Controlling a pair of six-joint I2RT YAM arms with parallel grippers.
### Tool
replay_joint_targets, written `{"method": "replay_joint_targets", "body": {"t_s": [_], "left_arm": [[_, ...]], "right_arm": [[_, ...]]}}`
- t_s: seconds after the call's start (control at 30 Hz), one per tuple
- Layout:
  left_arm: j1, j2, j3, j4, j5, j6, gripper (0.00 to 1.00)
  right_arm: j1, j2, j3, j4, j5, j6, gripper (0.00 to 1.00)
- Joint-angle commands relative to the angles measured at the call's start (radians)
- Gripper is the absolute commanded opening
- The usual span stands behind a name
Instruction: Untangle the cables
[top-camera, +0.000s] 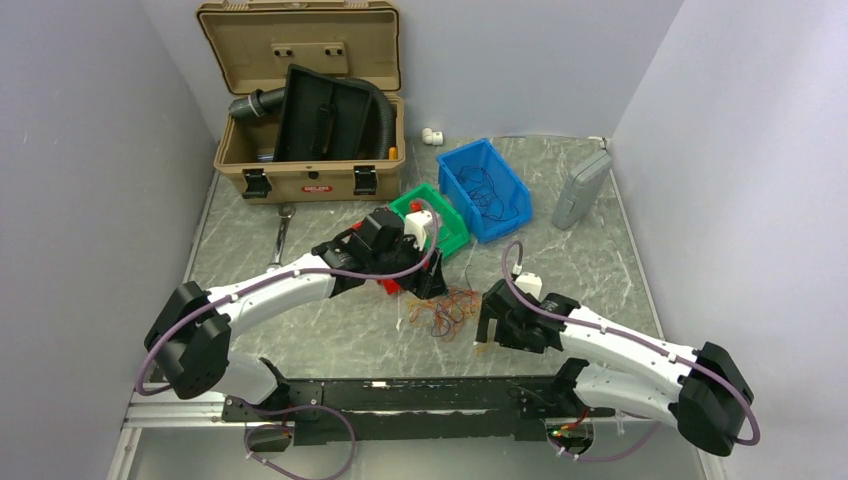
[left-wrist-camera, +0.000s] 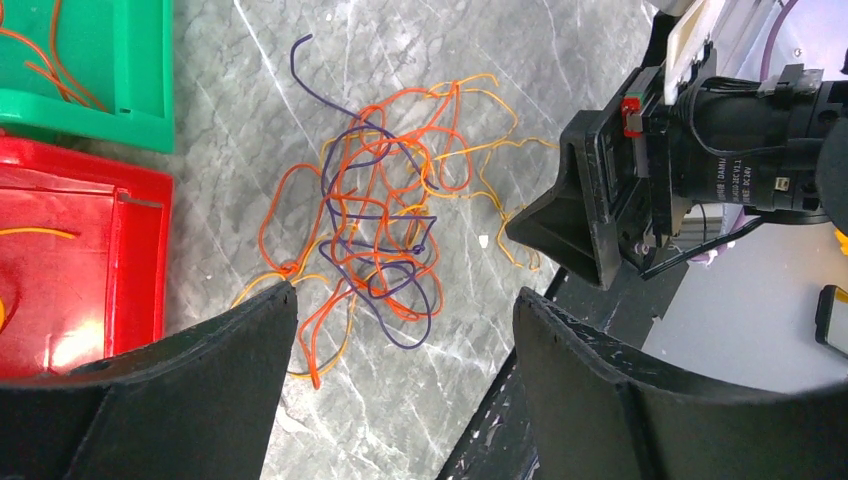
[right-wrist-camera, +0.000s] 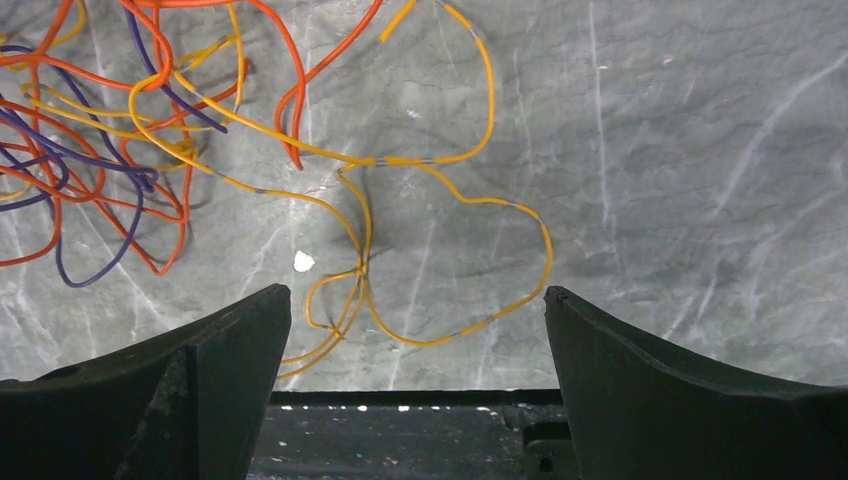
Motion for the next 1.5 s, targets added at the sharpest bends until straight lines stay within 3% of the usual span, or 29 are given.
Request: {"method": "replay_joint_targets", "body": {"t_s": [0.0,0.2,0.27,0.33,0.43,0.53,0.57,0.77,1.07,1.27,1.47], "left_arm": [[-0.003,-0.015,-0.025,0.059,0.021,-0.002,0.82],[-0.002,-0.010,-0.031,0.047,0.023,0.003,0.81],[-0.002,-0.022,-0.041,0.039,0.009,0.005,0.81],[-0.003,-0.037,-0.045,0.025,-0.011,0.013,0.81],[-0.003,-0.064,-0.056,0.003,-0.034,0.025,0.82],[-0.001,-0.096,-0.074,-0.001,-0.059,0.029,0.82],[-0.001,-0.106,-0.077,-0.003,-0.066,0.031,0.82],[-0.001,-0.152,-0.101,-0.030,-0.086,0.047,0.82],[-0.001,-0.188,-0.124,0.017,-0.025,0.069,0.83],[-0.001,-0.153,-0.125,0.102,0.024,0.045,0.84],[-0.009,0.005,-0.105,0.275,0.088,-0.042,0.81]], "right_arm": [[0.021,0.005,-0.027,0.063,-0.020,0.080,1.00],[0.072,0.135,0.035,0.053,0.066,0.092,1.00],[0.094,0.177,0.055,0.033,0.097,0.096,0.93],[0.111,0.211,0.071,0.020,0.113,0.103,0.79],[0.135,0.229,0.077,0.041,0.115,0.101,0.46],[0.137,0.226,0.073,0.095,0.083,0.077,0.05],[0.138,0.220,0.078,0.108,0.073,0.067,0.00],[0.138,0.107,0.191,0.074,0.002,-0.069,0.00],[0.137,0.010,0.618,-0.156,-0.111,-0.229,0.00],[0.136,-0.043,0.876,-0.114,-0.103,-0.263,0.00],[0.138,-0.052,1.069,-0.022,-0.045,-0.308,0.00]]}}
